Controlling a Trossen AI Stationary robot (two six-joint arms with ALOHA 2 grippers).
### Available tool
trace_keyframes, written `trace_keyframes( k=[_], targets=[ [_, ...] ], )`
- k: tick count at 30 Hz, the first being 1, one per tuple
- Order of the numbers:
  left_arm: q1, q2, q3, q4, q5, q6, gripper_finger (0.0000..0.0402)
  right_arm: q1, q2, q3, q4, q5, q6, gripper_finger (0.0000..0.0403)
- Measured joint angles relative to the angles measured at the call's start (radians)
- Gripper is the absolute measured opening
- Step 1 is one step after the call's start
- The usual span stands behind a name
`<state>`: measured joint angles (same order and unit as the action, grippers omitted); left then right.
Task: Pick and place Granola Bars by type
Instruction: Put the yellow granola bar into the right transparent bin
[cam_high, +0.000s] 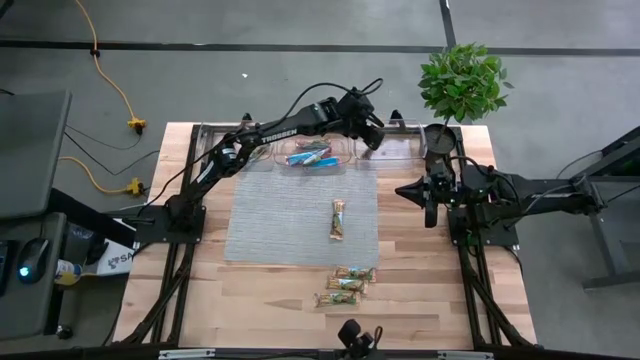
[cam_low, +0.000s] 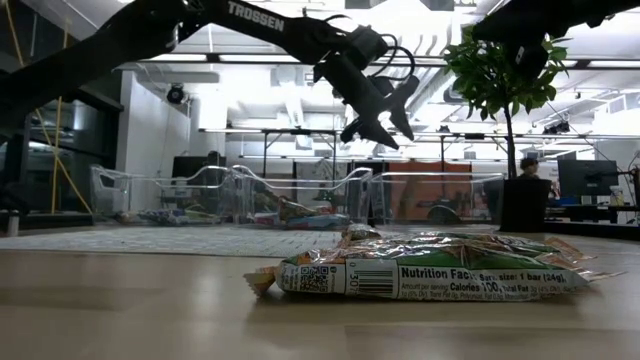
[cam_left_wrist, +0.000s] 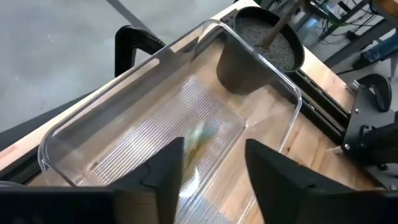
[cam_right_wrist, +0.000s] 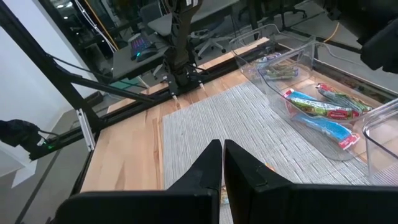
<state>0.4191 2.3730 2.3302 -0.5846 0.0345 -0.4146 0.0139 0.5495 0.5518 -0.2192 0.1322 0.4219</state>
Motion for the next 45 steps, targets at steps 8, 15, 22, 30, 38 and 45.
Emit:
trace_keyframes(
  k=[8, 15, 22, 30, 38, 45],
  targets=[
    [0.007, -0.014, -0.001, 0.010, 0.093, 0.023, 0.0230, 0.000, 0.000, 0.000, 0.000, 0.000, 0.007, 0.0000],
    [0.013, -0.149, 0.000, -0.065, 0.230, 0.112, 0.0232, 0.000, 0.000, 0.000, 0.000, 0.000, 0.007, 0.0000],
    [0.001, -0.308, -0.001, -0.337, 0.147, 0.268, 0.0223, 0.000, 0.000, 0.000, 0.000, 0.003, 0.007, 0.0000],
    [-0.021, -0.452, -0.002, -0.532, 0.139, 0.379, 0.0104, 0.000, 0.000, 0.000, 0.000, 0.015, -0.008, 0.0000],
    [-0.029, -0.588, -0.002, -0.645, 0.139, 0.448, 0.0008, 0.000, 0.000, 0.000, 0.000, 0.016, -0.020, 0.0000],
    [-0.027, -0.727, -0.055, -0.726, 0.109, 0.469, 0.0002, -0.001, 0.000, 0.000, 0.000, 0.015, -0.028, 0.0000]
  ],
)
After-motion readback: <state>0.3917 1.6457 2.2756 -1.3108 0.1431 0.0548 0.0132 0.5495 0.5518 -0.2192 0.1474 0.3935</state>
